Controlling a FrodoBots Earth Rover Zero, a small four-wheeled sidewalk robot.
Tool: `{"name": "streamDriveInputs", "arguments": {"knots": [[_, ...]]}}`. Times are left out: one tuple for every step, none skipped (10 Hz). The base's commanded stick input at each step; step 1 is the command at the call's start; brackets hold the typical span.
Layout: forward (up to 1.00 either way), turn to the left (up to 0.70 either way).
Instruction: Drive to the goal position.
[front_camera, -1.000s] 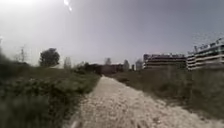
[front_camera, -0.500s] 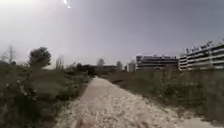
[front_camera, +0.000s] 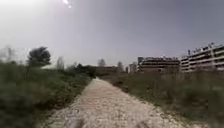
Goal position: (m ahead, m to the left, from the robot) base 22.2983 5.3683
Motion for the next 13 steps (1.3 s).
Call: {"name": "streamDriveInputs", "arguments": {"knots": [[1.0, 0.0], [1.0, 0.0], [1.0, 0.0], [1.0, 0.0], [1.0, 0.0], [1.0, 0.0], [1.0, 0.0], [1.0, 0.0], [1.0, 0.0], [1.0, 0.0], [1.0, 0.0], [1.0, 0.0], [1.0, 0.0]]}}
